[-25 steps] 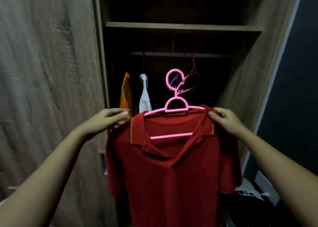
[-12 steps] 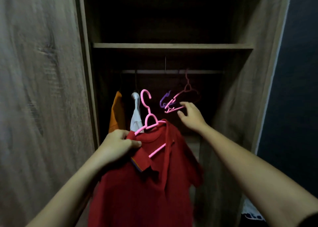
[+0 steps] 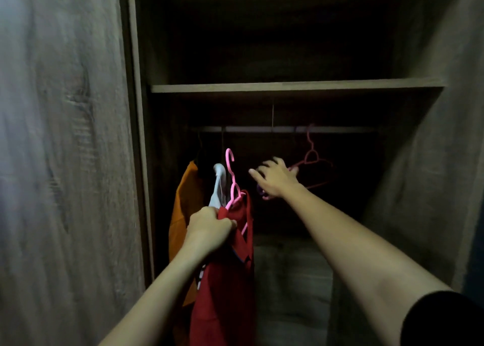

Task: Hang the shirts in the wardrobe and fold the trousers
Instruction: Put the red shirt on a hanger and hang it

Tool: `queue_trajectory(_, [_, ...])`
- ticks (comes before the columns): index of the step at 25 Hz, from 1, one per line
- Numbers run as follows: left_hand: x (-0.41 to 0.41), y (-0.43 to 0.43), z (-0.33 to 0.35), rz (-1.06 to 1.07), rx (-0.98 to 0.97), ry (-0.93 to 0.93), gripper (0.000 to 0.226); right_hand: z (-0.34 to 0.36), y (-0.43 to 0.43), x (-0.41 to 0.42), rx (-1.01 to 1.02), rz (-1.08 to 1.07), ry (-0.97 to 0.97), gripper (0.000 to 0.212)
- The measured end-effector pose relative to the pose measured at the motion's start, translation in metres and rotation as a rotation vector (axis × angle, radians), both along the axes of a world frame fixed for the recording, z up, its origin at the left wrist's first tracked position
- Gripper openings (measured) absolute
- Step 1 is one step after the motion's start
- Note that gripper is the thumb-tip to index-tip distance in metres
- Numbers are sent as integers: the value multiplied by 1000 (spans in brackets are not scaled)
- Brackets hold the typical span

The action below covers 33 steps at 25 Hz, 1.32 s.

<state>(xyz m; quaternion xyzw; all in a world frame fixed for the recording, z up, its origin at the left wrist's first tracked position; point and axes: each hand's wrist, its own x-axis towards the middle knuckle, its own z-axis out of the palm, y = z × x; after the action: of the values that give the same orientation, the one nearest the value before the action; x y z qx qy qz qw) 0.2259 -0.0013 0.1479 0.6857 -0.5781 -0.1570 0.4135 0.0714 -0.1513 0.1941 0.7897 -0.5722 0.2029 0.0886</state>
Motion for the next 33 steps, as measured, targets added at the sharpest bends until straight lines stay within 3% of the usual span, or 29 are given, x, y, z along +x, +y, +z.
queue_trajectory(4, [-11, -40, 7, 21, -4, 22, 21, -24, -10, -17, 62, -9, -77, 61])
queue_trajectory(9, [-42, -83, 33, 41, -65, 51, 24, -45, -7, -56, -169, 28, -246, 26])
queue_trajectory(12, [-58, -104, 61, 97, -137, 20, 30, -45, -2, -78, -218, 40, -301, 30])
queue_trajectory(17, [-72, -137, 90, 158, -160, -122, 26, -32, 2, -104, -242, 78, -257, 45])
queue_trajectory(21, [-79, -158, 69, 176, -89, -230, 32, -27, 9, -118, -226, 130, -237, 45])
queue_trajectory(24, [-85, -167, 51, 178, -54, -204, 34, -26, 16, -123, -213, 145, -196, 42])
queue_trajectory(26, [-88, -171, 49, 172, -46, -202, 35, -25, 22, -126, -210, 109, -171, 43])
queue_trajectory(28, [-90, -167, 54, 178, -37, -334, 44, -24, 26, -126, -249, 19, -101, 44])
queue_trajectory(30, [-86, -153, 63, 218, -141, -489, 53, -25, 32, -123, -353, -45, -5, 43])
queue_trajectory(33, [-59, -126, 72, 270, -434, -449, 37, -33, 39, -107, -531, 52, 20, 36])
